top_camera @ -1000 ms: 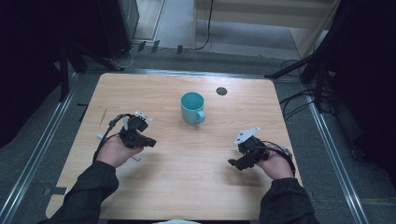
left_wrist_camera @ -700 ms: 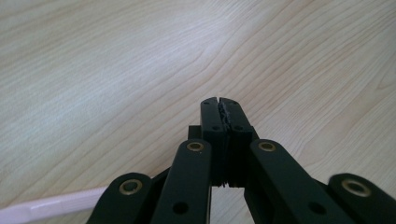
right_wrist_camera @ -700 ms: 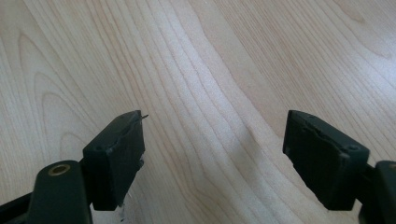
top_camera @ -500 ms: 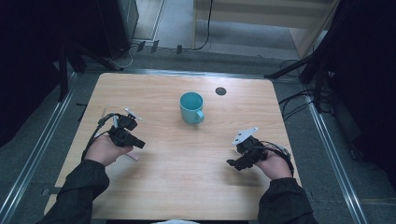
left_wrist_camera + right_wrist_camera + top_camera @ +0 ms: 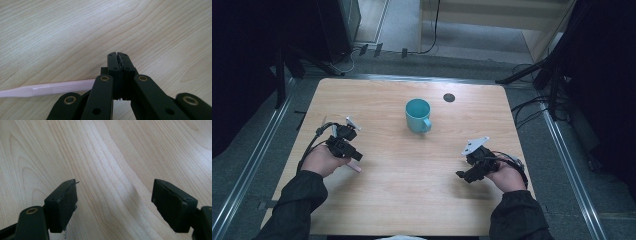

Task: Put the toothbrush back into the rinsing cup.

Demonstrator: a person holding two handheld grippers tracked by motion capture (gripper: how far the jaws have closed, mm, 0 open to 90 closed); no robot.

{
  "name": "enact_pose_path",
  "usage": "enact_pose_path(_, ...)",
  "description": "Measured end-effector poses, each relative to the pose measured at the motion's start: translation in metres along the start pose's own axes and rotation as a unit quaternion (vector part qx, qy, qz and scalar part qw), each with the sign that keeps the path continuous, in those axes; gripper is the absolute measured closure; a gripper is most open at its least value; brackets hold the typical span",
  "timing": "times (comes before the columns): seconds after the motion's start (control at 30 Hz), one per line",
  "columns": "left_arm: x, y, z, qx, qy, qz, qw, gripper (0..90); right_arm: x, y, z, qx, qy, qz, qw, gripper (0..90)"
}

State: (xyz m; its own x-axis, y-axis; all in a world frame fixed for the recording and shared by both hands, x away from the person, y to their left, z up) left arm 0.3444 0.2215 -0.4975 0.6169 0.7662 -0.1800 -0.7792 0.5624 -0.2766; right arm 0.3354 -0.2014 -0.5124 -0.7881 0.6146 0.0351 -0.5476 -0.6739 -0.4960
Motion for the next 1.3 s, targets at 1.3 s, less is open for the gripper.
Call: enact_pose_path(1.3, 0.014, 0.027, -0.009, 0.047, -0.025, 0.033, 0.998, 89.1, -0.003, -0.009, -0.002, -0.006, -0.004, 0.006, 1.0, 20.7)
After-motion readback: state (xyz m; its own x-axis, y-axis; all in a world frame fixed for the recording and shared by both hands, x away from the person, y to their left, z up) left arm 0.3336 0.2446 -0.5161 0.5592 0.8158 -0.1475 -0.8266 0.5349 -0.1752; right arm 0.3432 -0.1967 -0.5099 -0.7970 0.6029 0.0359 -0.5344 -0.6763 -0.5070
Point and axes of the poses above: each handheld gripper's, and its own axes: z roughly backward along the jaws, y roughly out of its underside, x roughly to its left, the point moved 1 cm from there along -z, roughly forward along the jaws, and after that the axes turned 12 degrees about -z, right-handed, at the moved point
